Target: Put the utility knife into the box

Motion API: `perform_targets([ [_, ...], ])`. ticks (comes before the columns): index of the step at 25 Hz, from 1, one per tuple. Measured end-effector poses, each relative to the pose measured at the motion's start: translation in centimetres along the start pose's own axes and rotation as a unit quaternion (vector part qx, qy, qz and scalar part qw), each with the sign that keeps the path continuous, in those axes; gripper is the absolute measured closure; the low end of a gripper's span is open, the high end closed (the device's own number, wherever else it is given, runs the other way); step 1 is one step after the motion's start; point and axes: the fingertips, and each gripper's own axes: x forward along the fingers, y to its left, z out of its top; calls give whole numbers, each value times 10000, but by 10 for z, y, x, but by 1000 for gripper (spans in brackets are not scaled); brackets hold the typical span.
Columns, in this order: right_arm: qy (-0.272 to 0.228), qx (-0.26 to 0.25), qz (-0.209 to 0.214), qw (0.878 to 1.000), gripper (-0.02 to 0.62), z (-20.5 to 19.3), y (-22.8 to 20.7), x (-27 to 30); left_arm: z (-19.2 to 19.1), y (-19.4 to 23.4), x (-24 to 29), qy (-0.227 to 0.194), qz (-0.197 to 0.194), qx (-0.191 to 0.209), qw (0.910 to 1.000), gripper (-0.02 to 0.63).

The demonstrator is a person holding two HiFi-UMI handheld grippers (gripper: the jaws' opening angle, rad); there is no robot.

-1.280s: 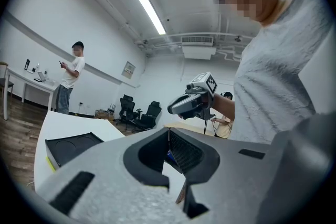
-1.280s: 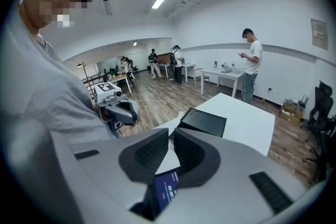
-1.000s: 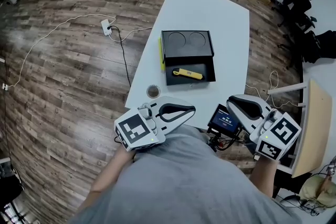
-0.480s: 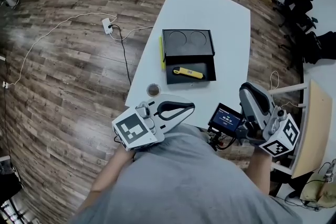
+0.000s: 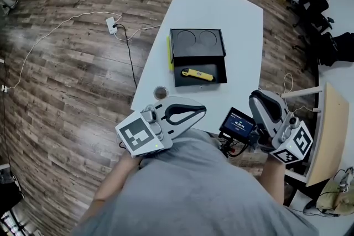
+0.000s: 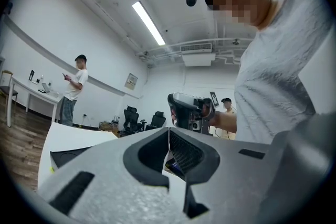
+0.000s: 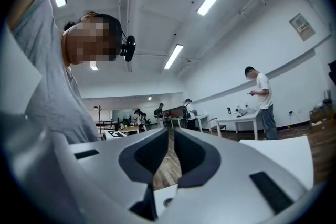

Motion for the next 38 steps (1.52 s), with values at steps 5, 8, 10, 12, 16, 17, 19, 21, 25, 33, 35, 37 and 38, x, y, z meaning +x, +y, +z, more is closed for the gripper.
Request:
perform_targets([
  [5,22,-74,-145,9999,543,6,-6,-4,16,3,-2,-323,138,160,9993,588],
  [8,18,-75,-214,9997,545,6,-7,-6,19,2,-3,-388,139,236,9989,588],
  [10,39,-72,-215,9997,546,4,-6,-6,16,1,-3,-368,133,222,9990,588],
  [12,76,-69,-209,9997,546,1,-5,-5,13,0,-4,-336,128,205,9991,588],
  [16,119,-34,-221,9997,546,-1,-5,-6,11,-2,-2,-280,149,192,9993,588],
  [17,122,-27,-219,9997,546,-1,-6,-7,11,-2,-1,-274,160,183,9993,588],
  [19,131,-30,-209,9997,546,-1,-6,-8,10,-3,0,-261,174,172,9994,588],
  [21,148,-34,-217,9996,549,-2,-6,-8,9,-3,-1,-263,175,169,9994,588],
  [25,180,-36,-221,9996,555,-5,-4,-9,6,-4,-2,-251,167,151,9994,588],
  [33,312,-143,-123,9993,566,-6,2,-9,6,-7,1,-225,135,140,9996,588],
  [35,313,-130,-82,9994,566,-6,4,-7,7,-7,1,-227,130,138,9996,588],
  [37,319,-112,-55,9994,566,-6,5,-5,7,-6,0,-229,130,135,9996,588],
  [38,330,-109,-48,9994,566,-5,5,-5,8,-6,0,-233,135,128,9996,588],
])
